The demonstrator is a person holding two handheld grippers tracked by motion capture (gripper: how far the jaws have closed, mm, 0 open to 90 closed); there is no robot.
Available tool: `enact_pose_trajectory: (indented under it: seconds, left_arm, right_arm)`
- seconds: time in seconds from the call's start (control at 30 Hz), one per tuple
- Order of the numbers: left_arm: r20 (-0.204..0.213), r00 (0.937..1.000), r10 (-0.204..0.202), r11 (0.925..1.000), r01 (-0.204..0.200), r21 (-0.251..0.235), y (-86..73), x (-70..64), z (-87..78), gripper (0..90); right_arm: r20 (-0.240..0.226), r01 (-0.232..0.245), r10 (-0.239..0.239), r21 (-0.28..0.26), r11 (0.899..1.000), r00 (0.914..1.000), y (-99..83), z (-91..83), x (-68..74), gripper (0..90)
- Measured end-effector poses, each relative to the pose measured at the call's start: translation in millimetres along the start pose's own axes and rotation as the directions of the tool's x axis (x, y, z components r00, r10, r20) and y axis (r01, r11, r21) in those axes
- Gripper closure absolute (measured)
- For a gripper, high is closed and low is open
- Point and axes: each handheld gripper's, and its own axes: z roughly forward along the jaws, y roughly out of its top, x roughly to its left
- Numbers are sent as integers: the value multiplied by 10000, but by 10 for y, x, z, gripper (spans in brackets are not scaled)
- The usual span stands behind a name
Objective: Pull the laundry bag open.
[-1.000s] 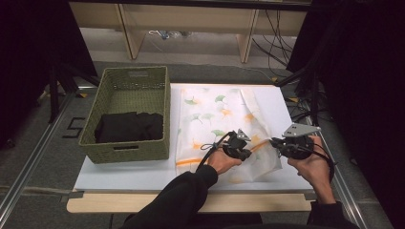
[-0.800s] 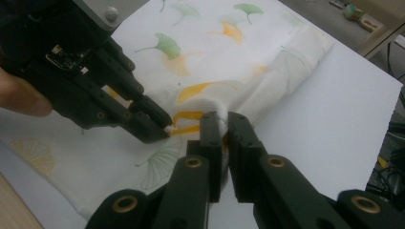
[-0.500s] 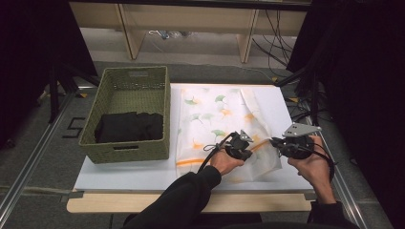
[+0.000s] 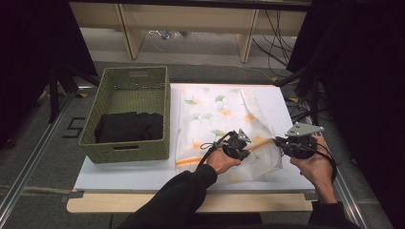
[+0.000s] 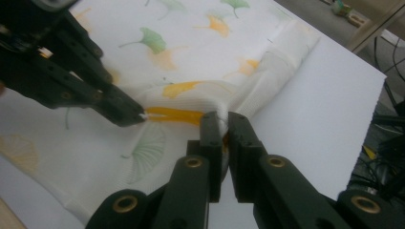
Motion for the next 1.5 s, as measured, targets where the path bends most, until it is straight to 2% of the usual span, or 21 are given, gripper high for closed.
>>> enact_pose_trajectory:
  seconds: [0.03, 0.1, 0.23, 0.33, 0.37, 0.4, 0.43, 0.47, 0.5, 0.53, 0.57, 0.6, 0.63, 0.7, 0.8, 0.87, 1.0, 1.2, 1.3, 1.4, 1.5]
  left_arm:
    - [29, 10000, -74, 10000, 74, 11, -4, 4, -8, 898]
    - [53, 10000, -73, 9999, 73, 85, -7, 20, -29, 898]
    - [-176, 9995, 270, 9989, -263, 375, -37, 46, -16, 898]
    - [-235, 9997, 42, 9995, -34, 326, -64, 29, 5, 898]
    - [-219, 9994, 254, 9979, -241, 594, -71, 39, -9, 899]
    - [-267, 9996, 39, 9992, -28, 399, -84, 21, 4, 899]
    - [-244, 9991, 339, 9973, -322, 663, -92, 47, -19, 898]
    - [-291, 9995, 81, 9991, -68, 422, -101, 39, -13, 898]
    - [-254, 9993, 257, 9977, -241, 627, -108, 62, -41, 898]
    - [-302, 9995, 95, 9991, -83, 409, -125, 60, -41, 898]
    - [-322, 9993, 183, 9981, -164, 588, -145, 68, -65, 898]
    - [-306, 9993, 219, 9979, -199, 623, -160, 76, -79, 898]
    - [-265, 9993, 256, 9974, -237, 677, -182, 91, -102, 898]
    - [-265, 9992, 288, 9970, -269, 722, -225, 139, -211, 898]
    - [-265, 9996, 115, 9978, -97, 663, -270, 151, -306, 898]
    - [-289, 9994, 167, 9977, -147, 656, -290, 160, -325, 898]
    - [-280, 9994, 199, 9958, -173, 894, -356, 187, -414, 898]
    - [-369, 9991, 208, 9968, -178, 780, -399, 204, -518, 898]
    - [-484, 9988, -33, 9982, 61, 594, -433, 196, -511, 898]
    - [-502, 9986, 156, 9947, -104, 1019, -479, 222, -494, 898]
    - [-580, 9983, -19, 9962, 69, 863, -495, 215, -475, 898]
  right_arm:
    - [188, 30, -32, 97, 9999, 9998, -24, 3, -18, 864]
    - [94, -150, 148, 142, 9998, 9998, -34, 14, -15, 863]
    - [249, -99, 94, 234, 9997, 9996, -50, 20, -32, 864]
    - [377, -364, 348, 419, 9985, 9987, -89, 26, -56, 864]
    - [378, -418, 403, 408, 9983, 9985, -132, 38, -92, 864]
    - [378, -418, 403, 408, 9983, 9985, -132, 38, -92, 864]
    - [307, -466, 454, 391, 9981, 9985, -147, 41, -115, 864]
    - [436, -284, 270, 313, 9991, 9987, -152, 29, -142, 864]
    - [468, -451, 436, 310, 9985, 9980, -150, 20, -132, 864]
    - [468, -451, 436, 310, 9985, 9980, -150, 20, -132, 864]
    - [512, -575, 556, 366, 9977, 9971, -140, 8, -112, 864]
    - [512, -575, 556, 366, 9977, 9971, -140, 8, -112, 864]
    - [477, -289, 274, 301, 9991, 9985, -137, 16, -134, 864]
    - [547, -559, 538, 370, 9978, 9970, -149, 17, -119, 864]
    - [498, -465, 446, 389, 9982, 9978, -150, 20, -136, 864]
    - [466, -611, 589, 463, 9971, 9972, -147, 15, -121, 864]
    - [436, -412, 394, 411, 9983, 9983, -139, 33, -113, 864]
    - [427, -578, 556, 500, 9971, 9975, -142, 33, -91, 864]
    - [400, -595, 574, 538, 9968, 9976, -144, 45, -76, 864]
    - [394, -574, 553, 543, 9969, 9977, -141, 55, -84, 864]
    - [397, -541, 519, 573, 9969, 9979, -148, 47, -92, 864]
